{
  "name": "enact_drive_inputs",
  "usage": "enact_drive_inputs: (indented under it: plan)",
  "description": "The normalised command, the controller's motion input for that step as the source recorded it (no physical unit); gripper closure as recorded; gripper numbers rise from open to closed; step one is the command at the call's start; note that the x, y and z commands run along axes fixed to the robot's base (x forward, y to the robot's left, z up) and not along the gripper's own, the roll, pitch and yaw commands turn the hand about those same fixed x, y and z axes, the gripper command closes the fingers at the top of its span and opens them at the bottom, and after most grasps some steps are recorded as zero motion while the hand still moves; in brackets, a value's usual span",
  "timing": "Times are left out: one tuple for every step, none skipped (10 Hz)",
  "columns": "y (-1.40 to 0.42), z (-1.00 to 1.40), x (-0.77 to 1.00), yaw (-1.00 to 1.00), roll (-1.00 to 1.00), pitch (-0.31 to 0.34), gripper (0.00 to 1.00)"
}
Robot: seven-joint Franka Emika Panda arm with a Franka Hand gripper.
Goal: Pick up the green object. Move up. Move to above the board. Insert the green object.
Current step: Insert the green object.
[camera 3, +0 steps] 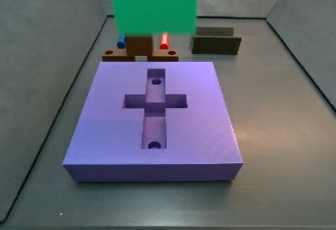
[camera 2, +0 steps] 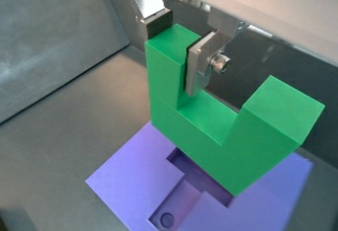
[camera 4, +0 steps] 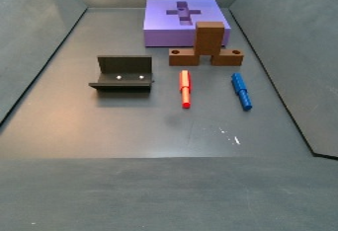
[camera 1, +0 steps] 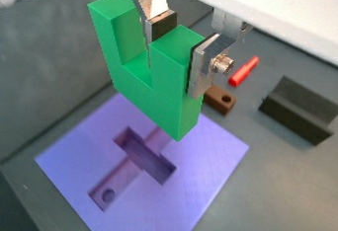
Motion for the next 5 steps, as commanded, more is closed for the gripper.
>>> enact_drive_inputs:
  plan:
    - [-0.15,-0.71,0.0,0.06,0.21,0.0,1.0]
    - [-0.11,-0.67,0.0,0.1,0.27,0.05,1.0]
    - [-0.15,-0.67,0.0,0.23,0.27,0.053,1.0]
    - [-0.1,-0.61,0.03,0.27,0.2,0.049,1.0]
    - [-0.11,-0.43,0.12,0.13,0.03,0.0,1.0]
